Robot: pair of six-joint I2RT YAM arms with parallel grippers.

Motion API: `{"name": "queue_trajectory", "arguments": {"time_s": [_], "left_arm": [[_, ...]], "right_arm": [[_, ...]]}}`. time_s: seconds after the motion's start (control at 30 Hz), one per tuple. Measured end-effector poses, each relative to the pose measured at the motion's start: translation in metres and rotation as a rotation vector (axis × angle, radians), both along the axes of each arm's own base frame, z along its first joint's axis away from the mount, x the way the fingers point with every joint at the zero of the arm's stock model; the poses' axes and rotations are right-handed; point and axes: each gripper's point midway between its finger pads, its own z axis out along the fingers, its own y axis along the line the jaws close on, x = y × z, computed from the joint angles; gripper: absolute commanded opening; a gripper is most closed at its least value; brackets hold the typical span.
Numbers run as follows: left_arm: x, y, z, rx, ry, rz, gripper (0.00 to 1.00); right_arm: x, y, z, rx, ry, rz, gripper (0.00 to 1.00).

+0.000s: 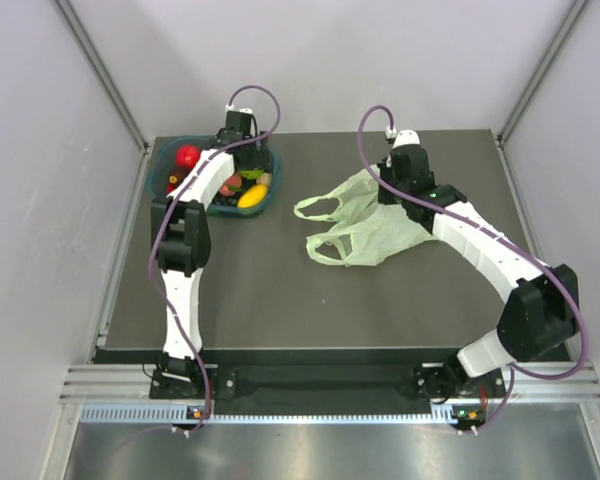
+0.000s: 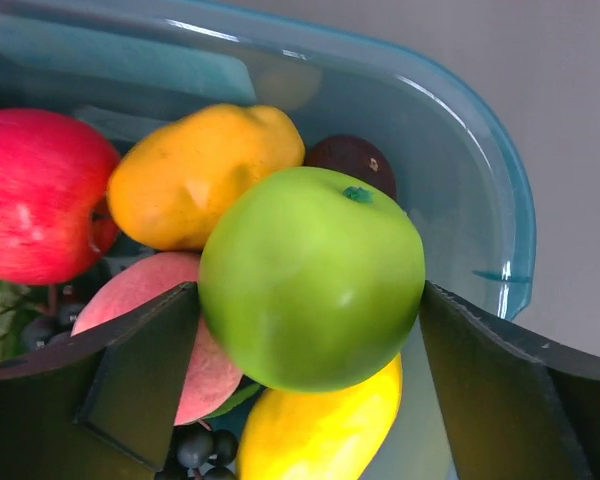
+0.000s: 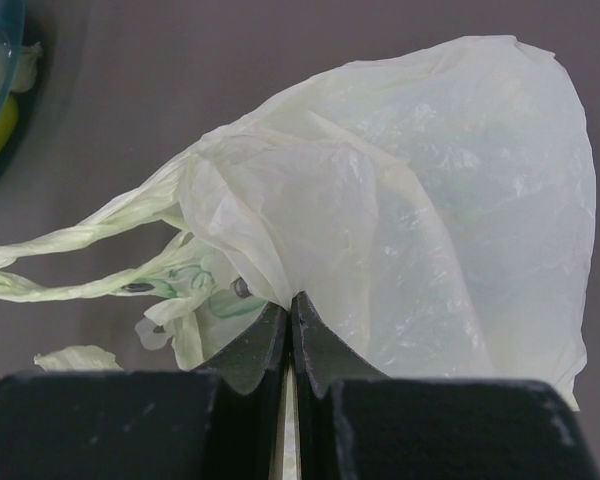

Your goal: Place the fake fruits into the plastic bag and tie a complex knot

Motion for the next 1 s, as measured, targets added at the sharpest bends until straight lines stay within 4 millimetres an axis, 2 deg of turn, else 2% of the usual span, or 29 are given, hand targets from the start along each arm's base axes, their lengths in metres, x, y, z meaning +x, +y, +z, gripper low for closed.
{"name": "queue_trajectory", "arguments": {"time_s": [0.03,0.13,0.17,0.2,0.33,0.47,0.53,0.67,0.77,0.83,0.9,1.0], "left_arm": [[0.000,-0.001,-0.002,-0.003,0.005,-0.004,0.81],[-0.001,-0.005,-0.004,-0.020,0.013,-0.023,0.60],[-0.001,-0.006,-0.004,-0.030,0.012,-0.032,0.46],[0.000,-0.008,-0.004,-0.042,0.012,-0.043,0.44],[-0.002,-0.009,-0.003,-0.098,-0.002,-0.075,0.42],[-0.027,-0.007,0.010,-0.148,-0.028,-0.102,0.42],[-0.049,-0.009,0.028,-0.177,-0.048,-0.119,0.41],[-0.085,-0.025,0.086,-0.290,-0.177,-0.173,0.41],[-0.118,-0.049,0.122,-0.360,-0.277,-0.241,0.41],[-0.141,-0.079,0.137,-0.395,-0.317,-0.312,0.41],[-0.161,-0.114,0.143,-0.426,-0.334,-0.401,0.41],[-0.192,-0.171,0.139,-0.475,-0.313,-0.536,0.38]], "right_arm": [[0.000,0.000,0.000,0.001,0.000,0.001,0.00],[0.000,0.001,0.000,0.002,0.000,0.004,0.00],[0.000,0.001,0.000,0.003,0.000,0.004,0.00],[0.000,0.001,0.000,0.003,0.001,0.004,0.00],[0.000,0.001,0.000,0.003,0.000,0.004,0.00],[0.000,0.001,0.000,0.003,0.001,0.005,0.00],[0.000,0.002,0.000,0.004,0.002,0.007,0.00],[0.000,0.003,-0.002,0.006,0.008,0.013,0.00],[0.001,0.006,-0.004,0.011,0.015,0.024,0.00],[0.000,0.007,-0.004,0.014,0.018,0.030,0.00],[0.000,0.008,-0.004,0.018,0.019,0.036,0.00],[0.000,0.010,-0.002,0.024,0.019,0.044,0.00]]}}
